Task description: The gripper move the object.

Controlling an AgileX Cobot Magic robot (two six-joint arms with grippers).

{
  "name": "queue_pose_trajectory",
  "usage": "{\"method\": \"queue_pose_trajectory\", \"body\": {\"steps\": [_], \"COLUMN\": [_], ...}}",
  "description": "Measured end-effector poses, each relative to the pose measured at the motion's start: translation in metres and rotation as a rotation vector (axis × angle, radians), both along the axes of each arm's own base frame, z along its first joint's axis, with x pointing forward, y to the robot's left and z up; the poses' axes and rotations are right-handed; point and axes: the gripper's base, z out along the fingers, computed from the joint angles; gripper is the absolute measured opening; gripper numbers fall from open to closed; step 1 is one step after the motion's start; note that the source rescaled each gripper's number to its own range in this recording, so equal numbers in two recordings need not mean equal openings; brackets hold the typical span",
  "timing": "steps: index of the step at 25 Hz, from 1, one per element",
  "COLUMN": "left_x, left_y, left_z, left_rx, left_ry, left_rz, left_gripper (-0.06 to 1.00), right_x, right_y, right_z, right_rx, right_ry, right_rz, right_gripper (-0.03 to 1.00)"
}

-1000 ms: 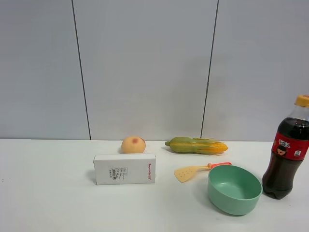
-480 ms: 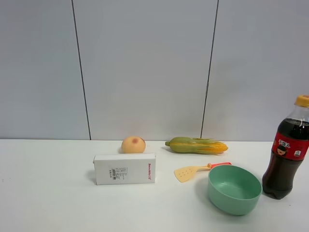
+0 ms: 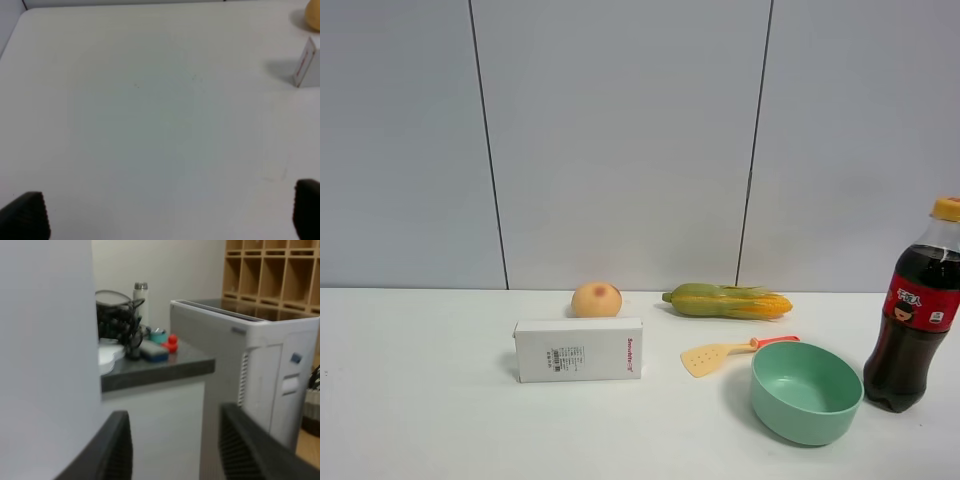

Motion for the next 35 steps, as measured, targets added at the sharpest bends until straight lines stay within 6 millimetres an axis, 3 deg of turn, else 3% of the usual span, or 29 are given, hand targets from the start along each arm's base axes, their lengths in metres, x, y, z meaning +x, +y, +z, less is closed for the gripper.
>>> {"method": "queue_pose_trajectory", "body": {"steps": [4, 11, 15, 19, 24, 29, 35], "left_x": [0.0, 0.0, 0.0, 0.0, 0.0, 0.0, 0.0], "left_y": [0.0, 0.0, 0.0, 0.0, 0.0, 0.0, 0.0], "left_z": [0.0, 0.0, 0.0, 0.0, 0.0, 0.0, 0.0], "left_rx": [0.0, 0.0, 0.0, 0.0, 0.0, 0.0, 0.0], "left_ry": [0.0, 0.0, 0.0, 0.0, 0.0, 0.0, 0.0], "left_rz": [0.0, 0.0, 0.0, 0.0, 0.0, 0.0, 0.0], "left_gripper": [1.0, 1.0, 1.0, 1.0, 1.0, 1.0, 1.0], "right_x": [0.003, 0.009, -0.002, -0.014, -0.024, -0.008, 0.014], "right_y": [0.003, 0.009, 0.013, 0.035, 0.047, 0.063, 0.081], "right_z": [0.002, 0.005, 0.008, 0.022, 0.027, 0.011, -0.005], "right_rx": [0.024, -0.014, -0.046, -0.142, -0.051, -0.049, 0.007], "right_ry": [-0.006, 0.025, 0.006, -0.082, -0.198, -0.215, -0.277], "right_rz": [0.006, 0.0, -0.074, -0.156, -0.234, -0.228, -0.06], "right_gripper": [0.02, 0.0, 0.0, 0.0, 0.0, 0.0, 0.0]}}
